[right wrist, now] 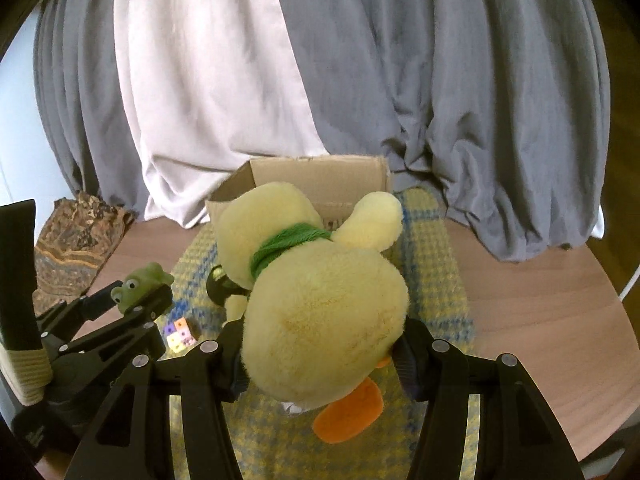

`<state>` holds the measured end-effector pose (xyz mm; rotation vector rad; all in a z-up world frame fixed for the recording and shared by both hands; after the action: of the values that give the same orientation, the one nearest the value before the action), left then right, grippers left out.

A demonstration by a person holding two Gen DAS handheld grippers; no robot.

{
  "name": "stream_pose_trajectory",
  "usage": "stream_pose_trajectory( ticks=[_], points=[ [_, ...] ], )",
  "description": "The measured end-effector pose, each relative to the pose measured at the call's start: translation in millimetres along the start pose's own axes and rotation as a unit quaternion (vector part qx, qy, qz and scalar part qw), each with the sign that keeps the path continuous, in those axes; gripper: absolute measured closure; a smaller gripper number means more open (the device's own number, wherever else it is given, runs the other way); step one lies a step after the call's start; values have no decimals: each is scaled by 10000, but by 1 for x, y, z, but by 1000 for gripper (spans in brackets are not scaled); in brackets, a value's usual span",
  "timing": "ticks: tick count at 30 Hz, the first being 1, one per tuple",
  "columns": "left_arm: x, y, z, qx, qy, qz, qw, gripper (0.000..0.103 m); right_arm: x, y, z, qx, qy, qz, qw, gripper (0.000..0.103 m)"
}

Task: Organize objects
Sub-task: 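Lift the duck plush and green frog and carry both over the box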

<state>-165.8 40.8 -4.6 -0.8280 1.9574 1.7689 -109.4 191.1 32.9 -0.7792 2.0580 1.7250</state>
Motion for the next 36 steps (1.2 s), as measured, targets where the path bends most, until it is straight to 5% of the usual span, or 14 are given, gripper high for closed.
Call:
stream_pose_trajectory(
  ticks=[36],
  points=[
    [50,133,19,67,-246,386,9989,49,40,130,8,-117,-283,479,9984,46]
  ],
)
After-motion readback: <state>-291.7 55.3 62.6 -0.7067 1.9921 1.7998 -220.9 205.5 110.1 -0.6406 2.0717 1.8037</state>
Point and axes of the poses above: each gripper's, at about its wrist camera, not at the fingertips, and x roughly the way its jaws point, z to its right, y to its top, the point moved 7 cm from there along x, roughly the way its jaws point, and after that the axes turned 12 degrees about y, right-handed, at the moved point
